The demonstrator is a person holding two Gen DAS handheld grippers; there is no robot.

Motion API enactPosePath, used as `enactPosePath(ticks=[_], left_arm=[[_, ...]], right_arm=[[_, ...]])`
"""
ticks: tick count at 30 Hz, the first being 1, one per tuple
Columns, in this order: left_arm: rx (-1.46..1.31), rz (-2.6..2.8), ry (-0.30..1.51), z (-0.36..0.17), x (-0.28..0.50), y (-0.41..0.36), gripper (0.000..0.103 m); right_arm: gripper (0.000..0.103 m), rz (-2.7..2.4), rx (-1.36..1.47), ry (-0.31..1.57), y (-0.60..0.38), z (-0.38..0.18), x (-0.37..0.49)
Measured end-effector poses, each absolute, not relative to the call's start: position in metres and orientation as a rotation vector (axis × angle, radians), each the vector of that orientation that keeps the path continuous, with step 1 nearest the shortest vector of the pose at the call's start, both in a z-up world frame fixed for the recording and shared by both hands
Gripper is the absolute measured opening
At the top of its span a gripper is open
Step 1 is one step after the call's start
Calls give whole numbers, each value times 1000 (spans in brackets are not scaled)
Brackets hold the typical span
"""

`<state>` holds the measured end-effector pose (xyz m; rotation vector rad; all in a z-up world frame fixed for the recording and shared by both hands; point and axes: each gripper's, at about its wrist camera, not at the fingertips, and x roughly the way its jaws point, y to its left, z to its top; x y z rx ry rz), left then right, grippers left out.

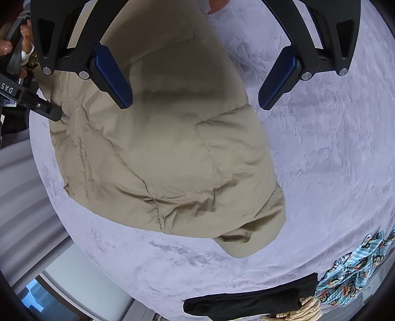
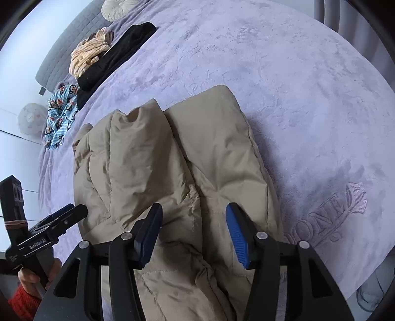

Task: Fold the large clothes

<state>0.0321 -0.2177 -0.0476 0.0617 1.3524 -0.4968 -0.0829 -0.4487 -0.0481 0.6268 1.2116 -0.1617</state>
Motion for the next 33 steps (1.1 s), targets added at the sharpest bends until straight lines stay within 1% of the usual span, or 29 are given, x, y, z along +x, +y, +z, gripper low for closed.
enactPosePath(ticks=[2,4,5,9,11,17,25,30,33], left_arm=[[47,-500,1371,-50,32,-214,103],[43,-500,1382,-51,32,-211,103],[42,-502,1385,-52,32,-209,103],[21,-510,1403,-56,33,-204,103],[-8,-519,1417,-59,34,-200,103],[-90,-574,1461,-71,37,-188,103],[-219,-643,1497,-88,32,-170,103],[-391,-746,1526,-107,33,-159,103],[-469,-784,1570,-126,37,-155,103]], right_arm=[[67,-163,603,1207,-447,-43,-85],[78,-171,572,1197,-446,-38,-86],[79,-173,565,1189,-446,-36,-87],[80,-175,566,1182,-448,-34,-87],[83,-170,558,1175,-449,-34,-86],[84,-212,530,1170,-464,-35,-89],[84,-197,727,1177,-509,-56,-96],[84,42,933,1170,-520,-82,-88],[84,118,951,1191,-524,-94,-79]])
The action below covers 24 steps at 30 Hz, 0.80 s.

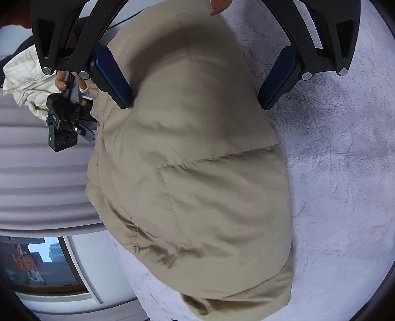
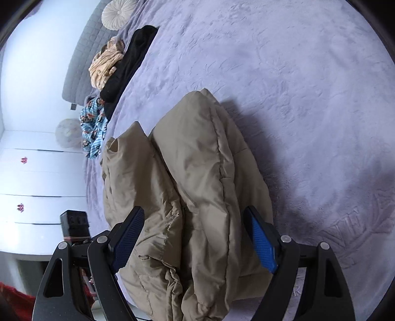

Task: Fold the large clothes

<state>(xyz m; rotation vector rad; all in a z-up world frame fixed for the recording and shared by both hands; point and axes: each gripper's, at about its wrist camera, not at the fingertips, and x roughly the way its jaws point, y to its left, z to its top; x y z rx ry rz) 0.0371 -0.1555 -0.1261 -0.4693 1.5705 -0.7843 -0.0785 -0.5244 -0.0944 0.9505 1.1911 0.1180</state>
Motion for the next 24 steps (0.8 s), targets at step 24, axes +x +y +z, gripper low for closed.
enactPosePath(ticks=[24], left_arm=[[-564,-907,1582,-175,37,-169,103]], right_arm=[[103,493,756,1441,-473,-149,-2]])
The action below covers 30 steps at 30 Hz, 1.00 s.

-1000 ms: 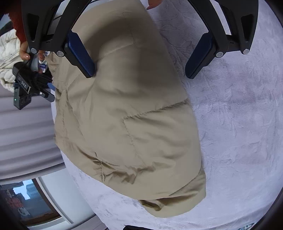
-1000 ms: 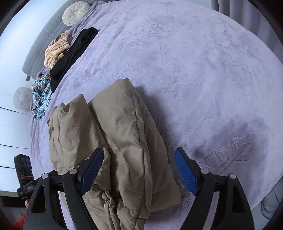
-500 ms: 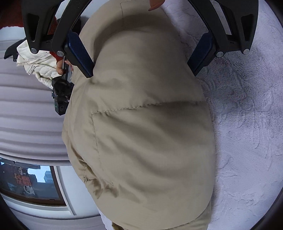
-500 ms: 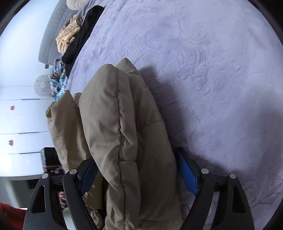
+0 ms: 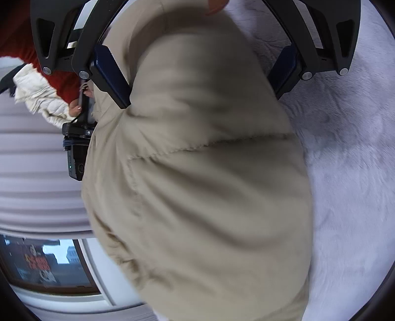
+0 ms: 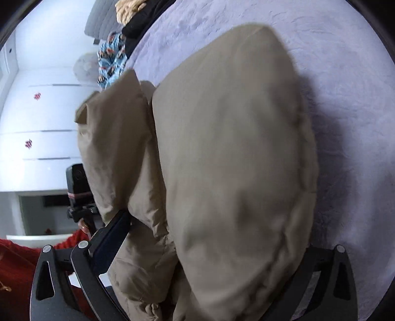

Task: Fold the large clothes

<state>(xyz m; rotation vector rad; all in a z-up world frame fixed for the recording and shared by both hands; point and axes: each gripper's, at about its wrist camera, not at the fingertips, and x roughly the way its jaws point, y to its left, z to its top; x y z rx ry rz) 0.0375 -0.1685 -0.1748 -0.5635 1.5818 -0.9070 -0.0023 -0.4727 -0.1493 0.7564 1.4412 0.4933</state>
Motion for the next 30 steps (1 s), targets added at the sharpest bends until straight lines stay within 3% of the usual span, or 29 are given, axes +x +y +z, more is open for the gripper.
enactPosePath(ticks=[5,8,10,13,21,30], left_arm=[[-618,-880,1617,-179,30,-180,103],[-560,-862,1573,-163,23,-188,94],[-539,-864,1536,-150,20,-185,85],[-535,-890,1473,-129,18,-179,79],[-540,-866,1337,-85,34,-128,79],[-529,-678,1227,-67,79,39,79]], right_arm=[[103,433,844,1452,-476,-161,5],[98,378,915,1434,-479,-160,0],[76,375,957,1400,-480,-155,-5],[57,398,987,1336,-476,-138,-13],[55,484,973,1243,-428,-92,3],[55,636,939,1231,-320,-91,72]])
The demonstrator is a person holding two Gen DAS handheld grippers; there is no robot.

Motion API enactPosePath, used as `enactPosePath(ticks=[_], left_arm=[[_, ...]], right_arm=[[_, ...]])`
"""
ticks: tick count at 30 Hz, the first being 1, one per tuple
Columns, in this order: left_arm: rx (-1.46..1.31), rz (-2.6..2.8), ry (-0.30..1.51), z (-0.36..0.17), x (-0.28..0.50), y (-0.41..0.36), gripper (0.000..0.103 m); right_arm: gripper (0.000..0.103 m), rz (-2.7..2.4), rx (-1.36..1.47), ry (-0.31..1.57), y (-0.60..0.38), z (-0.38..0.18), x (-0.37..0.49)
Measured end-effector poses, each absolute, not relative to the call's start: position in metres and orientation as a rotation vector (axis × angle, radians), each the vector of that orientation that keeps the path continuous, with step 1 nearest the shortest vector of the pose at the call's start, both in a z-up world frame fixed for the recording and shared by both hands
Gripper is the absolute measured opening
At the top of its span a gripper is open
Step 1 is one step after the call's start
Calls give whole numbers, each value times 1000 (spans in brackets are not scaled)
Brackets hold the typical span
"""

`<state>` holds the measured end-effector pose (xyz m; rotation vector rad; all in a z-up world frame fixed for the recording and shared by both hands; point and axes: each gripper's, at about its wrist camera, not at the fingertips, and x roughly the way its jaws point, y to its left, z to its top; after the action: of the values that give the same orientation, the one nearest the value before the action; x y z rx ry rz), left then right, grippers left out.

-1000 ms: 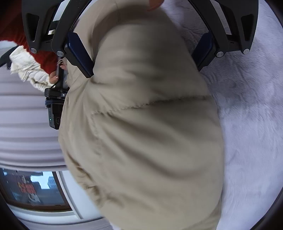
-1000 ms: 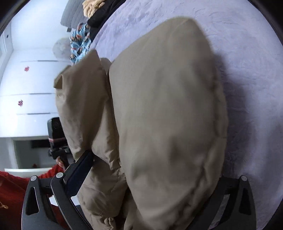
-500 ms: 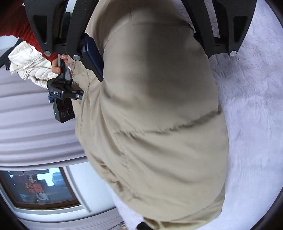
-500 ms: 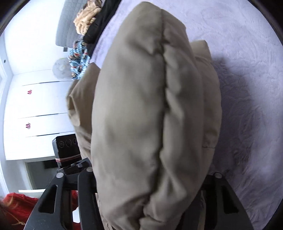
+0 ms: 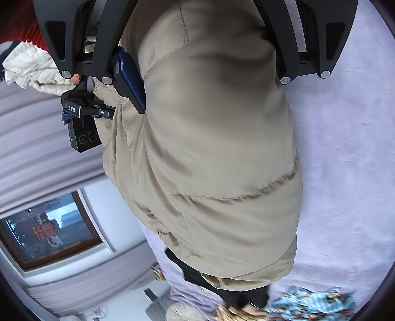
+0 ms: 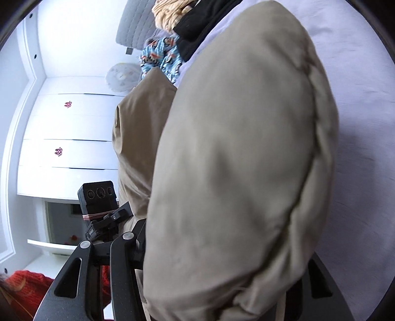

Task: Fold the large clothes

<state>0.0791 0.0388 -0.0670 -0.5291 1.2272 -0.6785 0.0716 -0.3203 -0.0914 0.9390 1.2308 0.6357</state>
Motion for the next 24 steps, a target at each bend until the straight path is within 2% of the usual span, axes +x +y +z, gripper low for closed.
enactPosePath(ticks=[4,12,17,19,24], left_arm=[[-551,-610,1215,-74,99,119,79],[-601,-426,1326,-143,101,192,79],[-475,-349,1261,-122,84,201,79],[-434,-313,1200,-102,81,183,79],[-364,-245,1087,-65,114,170,79]], right_arm=[[55,687,917,1244,-272,-104,95],[59,558,820,1394,-216,-140,119],[60,455,761,1402,-236,-126,98],[60,393,718,1380,-248,-112,91],[60,236,566,1236,-269,-61,76]])
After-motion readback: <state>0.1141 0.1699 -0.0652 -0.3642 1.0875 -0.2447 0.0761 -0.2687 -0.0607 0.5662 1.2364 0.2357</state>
